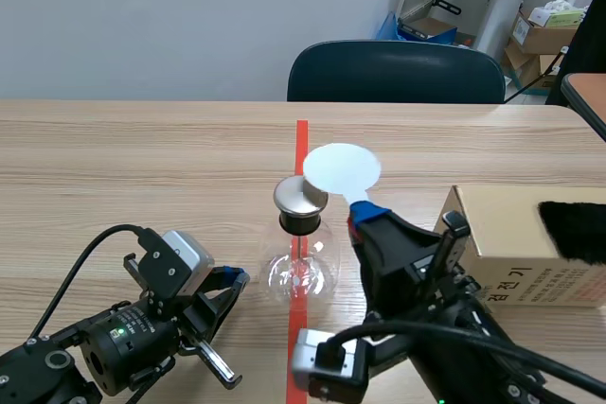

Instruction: Do the electroscope experiment

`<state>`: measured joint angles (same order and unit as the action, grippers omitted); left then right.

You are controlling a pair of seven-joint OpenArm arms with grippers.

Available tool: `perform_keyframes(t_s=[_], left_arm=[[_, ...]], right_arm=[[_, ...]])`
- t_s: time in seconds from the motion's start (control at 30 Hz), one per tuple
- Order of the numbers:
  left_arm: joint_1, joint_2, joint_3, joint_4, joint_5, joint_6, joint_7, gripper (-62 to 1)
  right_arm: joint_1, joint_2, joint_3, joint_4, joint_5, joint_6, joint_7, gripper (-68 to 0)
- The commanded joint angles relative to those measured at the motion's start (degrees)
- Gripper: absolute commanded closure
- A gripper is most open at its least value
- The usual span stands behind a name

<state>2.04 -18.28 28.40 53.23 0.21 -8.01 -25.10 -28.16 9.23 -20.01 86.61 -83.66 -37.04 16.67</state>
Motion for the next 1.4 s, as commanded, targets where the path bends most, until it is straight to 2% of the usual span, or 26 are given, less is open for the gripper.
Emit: perform_keyframes(t_s=[0.0, 0.23, 1.37], left_arm=[[-0.2, 0.2, -0.2, 1.1, -0.4, -0.2, -0.8, -4.4], [-0.2, 0.2, -0.2, 1.1, -0.4, -0.2, -0.8, -4.4], [-0.2, 0.2, -0.2, 1.1, -0.4, -0.2, -0.8, -4.4]], right_arm=[[0.4, 0.6, 0.2, 0.7, 0.0, -0.6, 1.4, -1.7], [0.4, 0.6, 0.2, 0.7, 0.0, -0.6, 6.9, -1.7], [0.4, 0.7, 0.2, 0.7, 0.0, -0.6, 7.1, -1.7]])
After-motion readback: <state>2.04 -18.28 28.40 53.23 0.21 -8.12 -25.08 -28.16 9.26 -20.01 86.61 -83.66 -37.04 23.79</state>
